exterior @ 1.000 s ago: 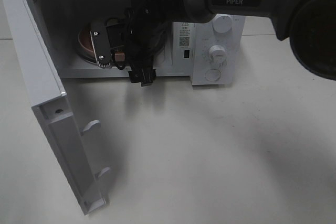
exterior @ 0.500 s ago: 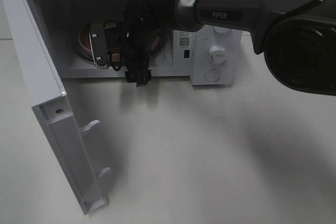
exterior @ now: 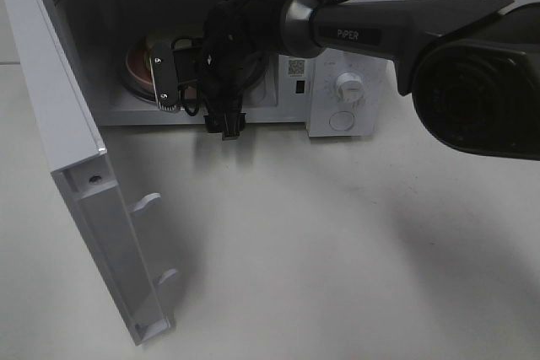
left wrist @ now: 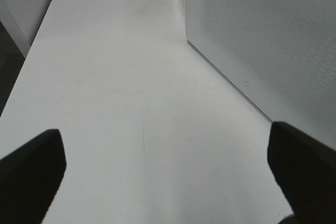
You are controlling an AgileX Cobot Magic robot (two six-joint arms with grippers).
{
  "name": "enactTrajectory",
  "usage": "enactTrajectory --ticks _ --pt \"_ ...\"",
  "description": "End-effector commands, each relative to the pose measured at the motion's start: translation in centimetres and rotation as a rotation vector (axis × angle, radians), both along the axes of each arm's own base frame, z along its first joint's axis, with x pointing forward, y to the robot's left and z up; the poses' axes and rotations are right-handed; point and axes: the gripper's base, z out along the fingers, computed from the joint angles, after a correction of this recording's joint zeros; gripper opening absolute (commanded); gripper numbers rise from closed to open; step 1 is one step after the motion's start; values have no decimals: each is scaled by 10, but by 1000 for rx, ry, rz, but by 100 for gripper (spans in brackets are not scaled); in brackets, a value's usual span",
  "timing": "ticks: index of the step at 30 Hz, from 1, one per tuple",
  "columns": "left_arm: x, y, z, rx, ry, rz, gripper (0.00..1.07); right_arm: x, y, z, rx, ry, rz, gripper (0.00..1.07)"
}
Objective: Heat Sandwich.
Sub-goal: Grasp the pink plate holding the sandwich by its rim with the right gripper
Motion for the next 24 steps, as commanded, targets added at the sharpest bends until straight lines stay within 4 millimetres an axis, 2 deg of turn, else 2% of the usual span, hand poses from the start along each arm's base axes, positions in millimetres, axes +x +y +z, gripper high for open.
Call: enactTrajectory --ticks 1,3,4,5,7,8,9,12,24 --pt "-2 0 0 2 -30 3 103 2 -2 -3 -2 6 -2 83" --pt "-2 0 0 2 -30 3 103 2 -1 -2 -2 5 -1 73" --pt "-2 0 0 2 -30 3 103 2 -1 -2 -2 5 -1 73" --pt "-2 0 0 2 -30 3 103 2 -1 0 -1 5 -3 59" --pt "-2 0 0 2 -30 3 103 1 -2 2 1 4 -6 44" --pt "-2 0 0 2 -30 3 103 1 -2 5 -1 8 -11 27" --pt "-2 0 0 2 -30 3 103 1 -2 5 -1 8 -11 27" --pt "-2 0 0 2 -30 3 103 -2 -5 15 -1 10 -14 0" --pt "-2 0 0 2 -30 3 103 -18 -3 19 -18 34 8 0"
